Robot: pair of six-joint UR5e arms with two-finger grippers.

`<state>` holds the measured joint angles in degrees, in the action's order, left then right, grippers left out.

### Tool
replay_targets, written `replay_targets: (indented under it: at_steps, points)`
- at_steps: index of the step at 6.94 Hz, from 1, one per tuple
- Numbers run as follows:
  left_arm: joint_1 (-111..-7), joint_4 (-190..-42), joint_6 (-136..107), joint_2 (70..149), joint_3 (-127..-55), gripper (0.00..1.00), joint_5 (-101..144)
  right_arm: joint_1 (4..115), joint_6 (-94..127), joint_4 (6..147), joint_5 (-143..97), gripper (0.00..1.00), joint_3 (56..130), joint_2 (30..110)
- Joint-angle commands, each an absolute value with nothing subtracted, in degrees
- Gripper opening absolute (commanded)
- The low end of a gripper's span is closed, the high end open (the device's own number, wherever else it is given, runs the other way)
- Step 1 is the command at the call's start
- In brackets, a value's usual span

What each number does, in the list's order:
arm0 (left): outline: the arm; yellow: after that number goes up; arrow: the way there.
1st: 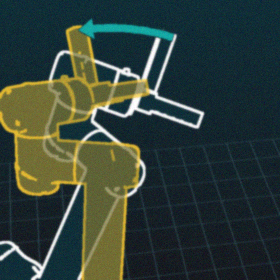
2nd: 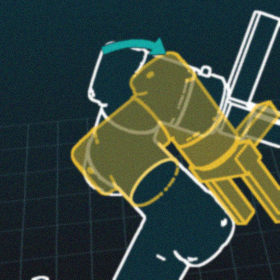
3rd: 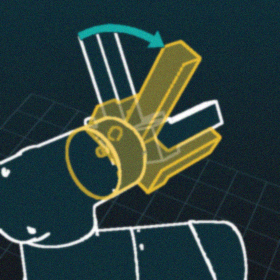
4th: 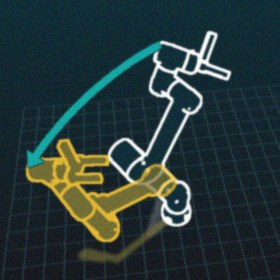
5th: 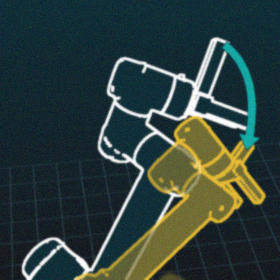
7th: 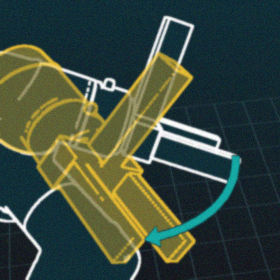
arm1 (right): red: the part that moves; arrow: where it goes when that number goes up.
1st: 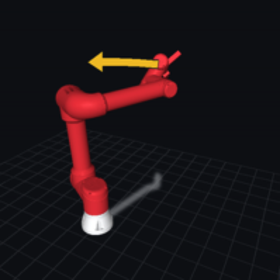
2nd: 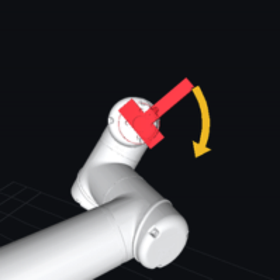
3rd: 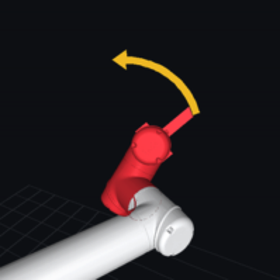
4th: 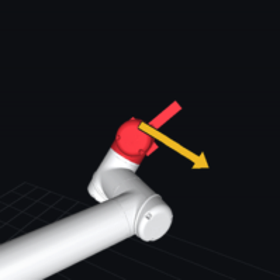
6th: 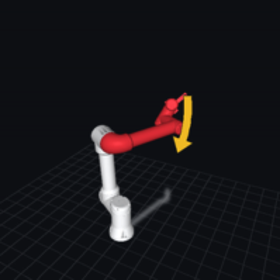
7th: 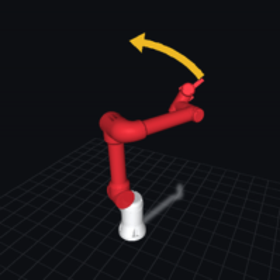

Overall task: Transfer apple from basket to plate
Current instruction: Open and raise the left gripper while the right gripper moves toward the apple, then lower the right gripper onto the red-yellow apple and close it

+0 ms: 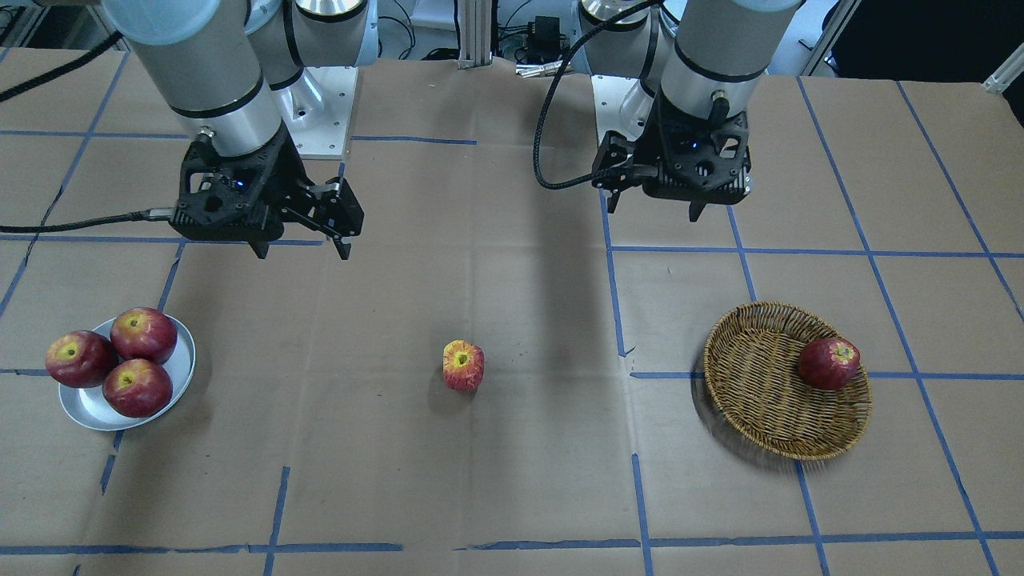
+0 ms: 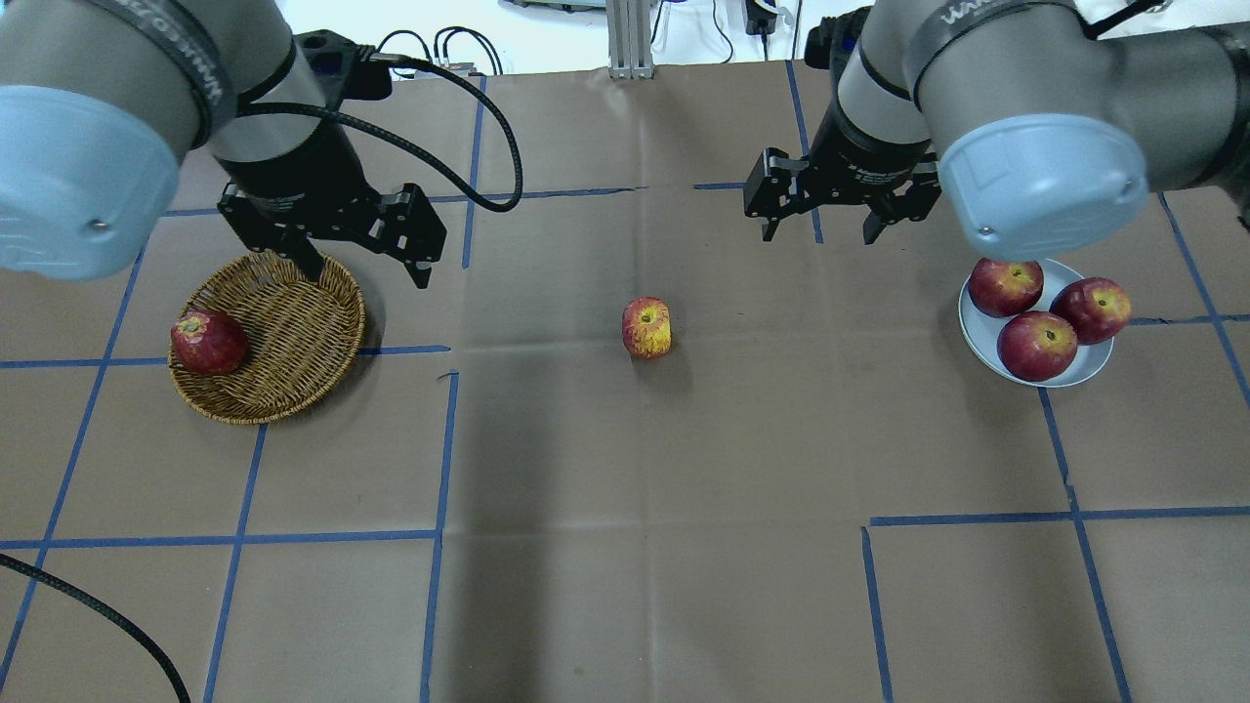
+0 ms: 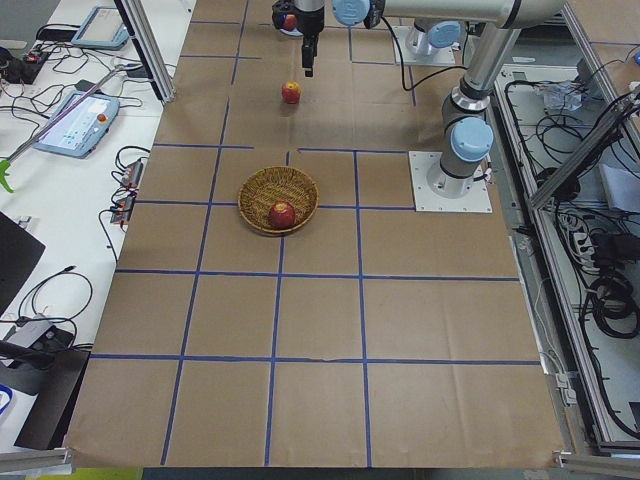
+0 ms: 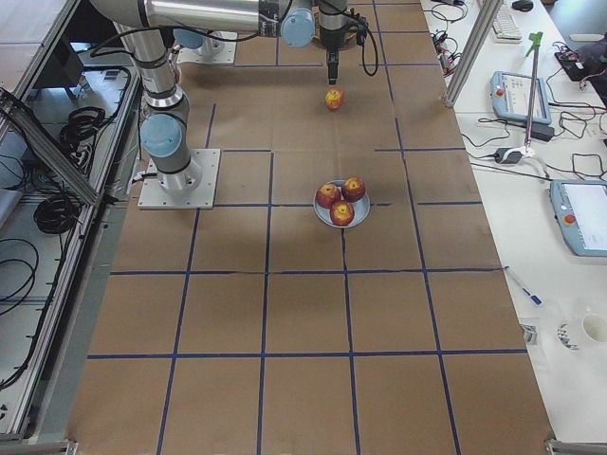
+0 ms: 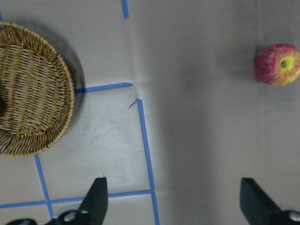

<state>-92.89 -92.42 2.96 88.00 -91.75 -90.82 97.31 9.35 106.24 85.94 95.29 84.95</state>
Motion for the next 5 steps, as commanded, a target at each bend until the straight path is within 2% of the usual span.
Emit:
replay_targets:
  at_steps: [1,3,5]
  points:
    - [-89.8,-93.9,4.9,84.1,-91.8,0.99,-90.5,102.1,14.9,112.1,86.0,1.0,94.4,80.0]
    - [-85.7,-93.5,8.6,84.4,-92.4,0.99,-90.6,108.3,22.1,112.8,88.7,1.0,90.5,74.2]
    - [-85.6,-93.3,8.4,84.2,-93.5,0.99,-90.3,112.6,26.3,118.0,92.5,1.0,90.2,68.4]
